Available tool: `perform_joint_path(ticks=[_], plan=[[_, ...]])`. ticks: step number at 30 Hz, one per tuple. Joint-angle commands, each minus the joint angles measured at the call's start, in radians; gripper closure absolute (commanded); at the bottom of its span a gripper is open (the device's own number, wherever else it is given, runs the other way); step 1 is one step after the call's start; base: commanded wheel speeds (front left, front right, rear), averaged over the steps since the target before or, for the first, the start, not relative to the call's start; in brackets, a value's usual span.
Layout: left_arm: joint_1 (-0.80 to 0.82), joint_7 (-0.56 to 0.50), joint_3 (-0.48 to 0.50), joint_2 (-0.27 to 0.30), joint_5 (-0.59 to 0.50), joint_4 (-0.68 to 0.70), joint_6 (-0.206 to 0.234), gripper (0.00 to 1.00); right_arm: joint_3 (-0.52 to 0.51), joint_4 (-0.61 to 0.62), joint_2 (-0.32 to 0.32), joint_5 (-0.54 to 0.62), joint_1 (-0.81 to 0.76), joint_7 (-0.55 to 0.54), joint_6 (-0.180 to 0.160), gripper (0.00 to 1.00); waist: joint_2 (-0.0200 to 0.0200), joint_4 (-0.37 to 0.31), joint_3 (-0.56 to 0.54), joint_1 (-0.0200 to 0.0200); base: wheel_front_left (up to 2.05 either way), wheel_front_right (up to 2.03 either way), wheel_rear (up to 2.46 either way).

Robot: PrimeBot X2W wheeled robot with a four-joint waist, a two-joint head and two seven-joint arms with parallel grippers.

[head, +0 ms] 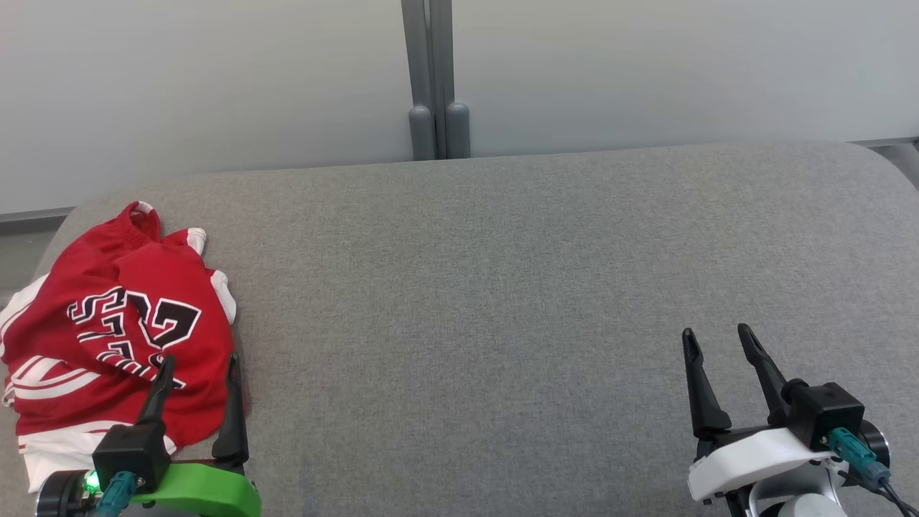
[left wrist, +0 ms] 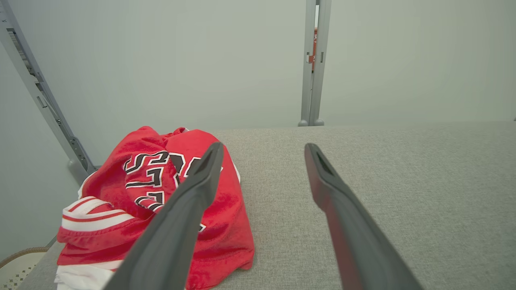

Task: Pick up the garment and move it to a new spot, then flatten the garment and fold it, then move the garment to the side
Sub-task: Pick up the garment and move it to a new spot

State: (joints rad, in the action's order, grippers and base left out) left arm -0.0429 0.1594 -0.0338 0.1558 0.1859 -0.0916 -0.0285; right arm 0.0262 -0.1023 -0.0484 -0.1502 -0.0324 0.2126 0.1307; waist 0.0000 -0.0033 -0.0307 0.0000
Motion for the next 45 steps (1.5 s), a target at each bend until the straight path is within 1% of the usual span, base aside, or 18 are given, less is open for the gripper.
perform_joint_path(ticks=[1,14,20,28,45], plan=[[-0.012,0.001,0.000,0.007,0.009,0.001,0.004,0.00,-0.001,0.005,-0.004,-0.005,-0.009,-0.002,0.000,0.00,0.0000,0.000,0.000,0.0000,0.00,0.00,0.00],[-0.016,0.007,-0.001,0.020,0.012,0.000,0.019,0.00,0.002,0.011,-0.003,-0.012,-0.019,-0.008,0.000,0.00,0.0000,0.008,0.003,0.0000,0.00,0.00,0.00],[-0.010,0.005,-0.006,0.025,0.015,0.000,0.021,0.00,0.006,0.002,-0.003,-0.018,-0.020,-0.006,0.000,0.00,0.0000,0.037,0.003,0.0000,0.00,0.00,0.00],[-0.002,0.005,-0.004,0.037,0.017,-0.009,0.027,0.00,0.013,-0.011,-0.003,-0.030,-0.025,-0.003,0.000,0.00,0.0000,0.110,0.002,0.0000,0.00,0.00,0.00],[-0.009,-0.003,-0.001,0.067,0.028,-0.021,0.037,0.00,0.023,-0.047,-0.003,-0.060,-0.033,0.014,0.000,0.00,0.0000,0.308,-0.013,0.0000,0.00,0.00,0.00]])
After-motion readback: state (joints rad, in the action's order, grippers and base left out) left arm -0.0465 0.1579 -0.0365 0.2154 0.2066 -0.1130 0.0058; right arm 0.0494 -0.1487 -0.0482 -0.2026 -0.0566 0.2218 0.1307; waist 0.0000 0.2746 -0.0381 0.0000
